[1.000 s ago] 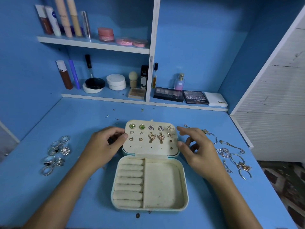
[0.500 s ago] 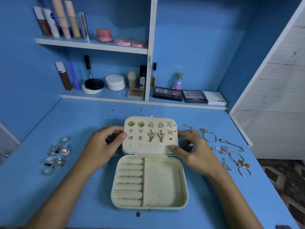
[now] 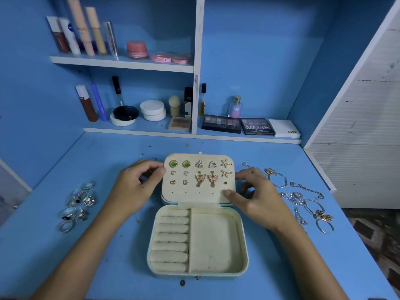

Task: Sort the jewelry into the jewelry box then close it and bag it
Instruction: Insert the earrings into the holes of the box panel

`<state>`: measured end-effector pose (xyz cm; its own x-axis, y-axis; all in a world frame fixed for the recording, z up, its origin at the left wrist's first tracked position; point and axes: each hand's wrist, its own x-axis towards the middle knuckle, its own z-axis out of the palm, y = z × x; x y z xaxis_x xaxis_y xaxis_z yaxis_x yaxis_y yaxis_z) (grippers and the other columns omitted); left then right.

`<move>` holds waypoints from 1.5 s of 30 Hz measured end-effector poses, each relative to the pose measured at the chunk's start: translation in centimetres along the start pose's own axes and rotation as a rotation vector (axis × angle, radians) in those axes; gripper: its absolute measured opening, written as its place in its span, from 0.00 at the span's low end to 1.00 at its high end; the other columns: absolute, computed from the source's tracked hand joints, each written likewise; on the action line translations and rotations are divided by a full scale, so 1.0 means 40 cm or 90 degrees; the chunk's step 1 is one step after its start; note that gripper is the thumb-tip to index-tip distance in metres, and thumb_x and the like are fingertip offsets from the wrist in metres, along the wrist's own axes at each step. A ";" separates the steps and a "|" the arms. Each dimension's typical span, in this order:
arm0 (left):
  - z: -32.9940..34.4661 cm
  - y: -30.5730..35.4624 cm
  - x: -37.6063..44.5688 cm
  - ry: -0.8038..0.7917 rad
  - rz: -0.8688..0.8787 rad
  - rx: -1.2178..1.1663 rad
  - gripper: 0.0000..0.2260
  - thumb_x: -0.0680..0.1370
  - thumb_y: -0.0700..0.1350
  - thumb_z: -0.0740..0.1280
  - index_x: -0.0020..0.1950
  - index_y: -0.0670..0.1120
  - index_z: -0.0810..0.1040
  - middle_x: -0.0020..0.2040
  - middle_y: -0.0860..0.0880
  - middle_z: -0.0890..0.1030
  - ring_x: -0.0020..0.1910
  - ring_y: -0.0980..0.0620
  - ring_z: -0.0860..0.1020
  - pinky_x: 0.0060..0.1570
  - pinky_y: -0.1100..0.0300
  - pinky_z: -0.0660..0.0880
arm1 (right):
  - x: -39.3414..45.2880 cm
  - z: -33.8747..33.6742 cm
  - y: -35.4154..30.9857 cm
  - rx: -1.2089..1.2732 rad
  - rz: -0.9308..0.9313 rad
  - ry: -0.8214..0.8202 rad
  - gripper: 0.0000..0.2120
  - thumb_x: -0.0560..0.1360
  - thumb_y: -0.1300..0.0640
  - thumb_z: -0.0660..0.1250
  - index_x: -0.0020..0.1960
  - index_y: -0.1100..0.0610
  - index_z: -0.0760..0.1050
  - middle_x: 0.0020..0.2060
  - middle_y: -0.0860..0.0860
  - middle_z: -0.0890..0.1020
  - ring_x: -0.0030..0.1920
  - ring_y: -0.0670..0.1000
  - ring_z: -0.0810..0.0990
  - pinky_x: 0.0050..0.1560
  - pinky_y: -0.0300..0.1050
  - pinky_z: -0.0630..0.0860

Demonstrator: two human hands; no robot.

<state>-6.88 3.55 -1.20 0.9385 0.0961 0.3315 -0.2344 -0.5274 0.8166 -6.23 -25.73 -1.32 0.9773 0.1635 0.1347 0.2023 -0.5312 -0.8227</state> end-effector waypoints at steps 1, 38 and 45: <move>-0.002 0.007 0.010 0.007 0.008 0.010 0.06 0.79 0.42 0.68 0.48 0.51 0.83 0.46 0.61 0.82 0.44 0.59 0.78 0.42 0.71 0.70 | 0.000 0.000 -0.001 0.000 -0.001 0.000 0.14 0.72 0.50 0.76 0.57 0.46 0.81 0.53 0.44 0.76 0.44 0.46 0.77 0.46 0.38 0.73; 0.140 0.013 0.439 -0.266 0.273 0.616 0.07 0.80 0.47 0.66 0.51 0.55 0.83 0.48 0.54 0.83 0.47 0.48 0.78 0.39 0.59 0.67 | -0.009 -0.004 0.002 0.014 -0.033 0.008 0.14 0.71 0.50 0.77 0.55 0.47 0.79 0.52 0.41 0.74 0.47 0.45 0.76 0.44 0.36 0.70; 0.143 0.016 0.435 -0.265 0.271 0.619 0.06 0.80 0.46 0.64 0.49 0.52 0.81 0.47 0.53 0.81 0.46 0.48 0.75 0.41 0.57 0.69 | -0.009 -0.003 0.003 0.013 -0.035 0.007 0.14 0.71 0.49 0.77 0.55 0.47 0.79 0.52 0.42 0.74 0.48 0.45 0.76 0.45 0.36 0.70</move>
<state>10.74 0.06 2.40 0.8834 -0.4392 0.1636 -0.4286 -0.8983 -0.0971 -6.56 -25.95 -1.39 0.9654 0.1829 0.1859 0.2545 -0.5051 -0.8247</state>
